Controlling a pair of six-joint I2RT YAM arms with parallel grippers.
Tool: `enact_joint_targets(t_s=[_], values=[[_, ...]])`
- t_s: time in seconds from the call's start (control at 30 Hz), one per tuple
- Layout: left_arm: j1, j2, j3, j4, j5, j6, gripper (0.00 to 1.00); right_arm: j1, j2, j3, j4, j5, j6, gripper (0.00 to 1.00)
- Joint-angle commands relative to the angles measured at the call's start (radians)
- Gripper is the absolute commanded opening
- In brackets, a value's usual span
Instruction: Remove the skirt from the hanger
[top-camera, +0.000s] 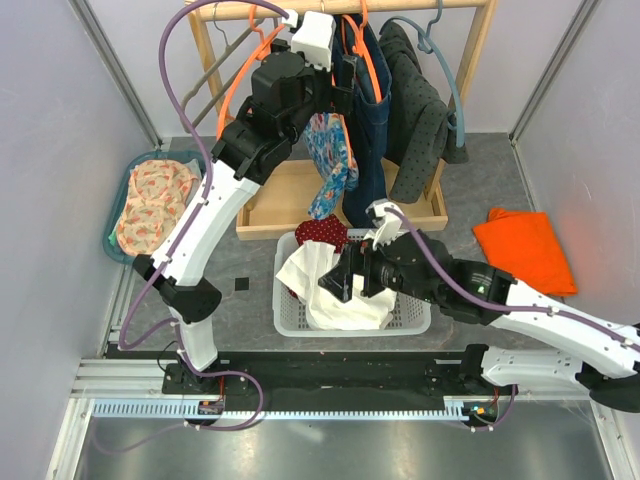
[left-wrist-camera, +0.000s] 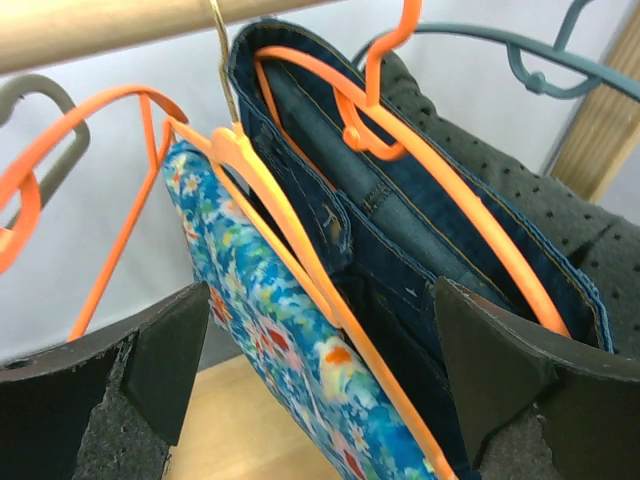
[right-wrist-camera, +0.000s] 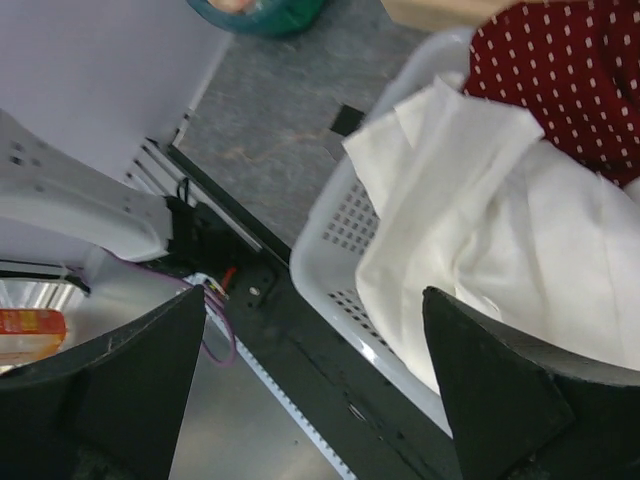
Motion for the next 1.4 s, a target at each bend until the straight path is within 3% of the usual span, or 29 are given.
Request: enact_joint_targets(t_s=[0.0, 0.17, 0.5, 0.67, 0.8, 1.1, 1.23, 1.37], values=[[-0.003, 0.012, 0.013, 0.066, -0.054, 0.047, 0.96, 0.0, -0.013, 0.127, 0.065, -0.045, -0.039, 0.94], [-0.003, 0.031, -0.034, 0.065, -0.067, 0.055, 0.91, 0.003, -0.007, 0.242, 0.032, -0.024, -0.087, 0.94], [-0.001, 0.035, -0.093, 0.074, -0.091, 0.08, 0.81, 0.002, -0.02, 0.25, 0.002, 0.033, -0.101, 0.94], [0.019, -0.004, -0.133, 0.074, -0.096, 0.08, 0.52, 0.002, -0.036, 0.241, -0.004, 0.057, -0.105, 0.94], [0.034, -0.035, -0.179, 0.074, -0.099, 0.081, 0.43, 0.0, -0.037, 0.238, -0.009, 0.071, -0.107, 0.94], [0.048, -0.058, -0.201, 0.075, -0.103, 0.087, 0.41, 0.0, -0.037, 0.221, -0.012, 0.097, -0.113, 0.94], [0.048, -0.044, -0.189, 0.088, -0.109, 0.101, 0.55, 0.0, -0.03, 0.215, -0.011, 0.107, -0.116, 0.93], [0.055, -0.008, -0.155, 0.089, -0.108, 0.106, 0.56, 0.0, -0.027, 0.215, -0.011, 0.114, -0.118, 0.93]])
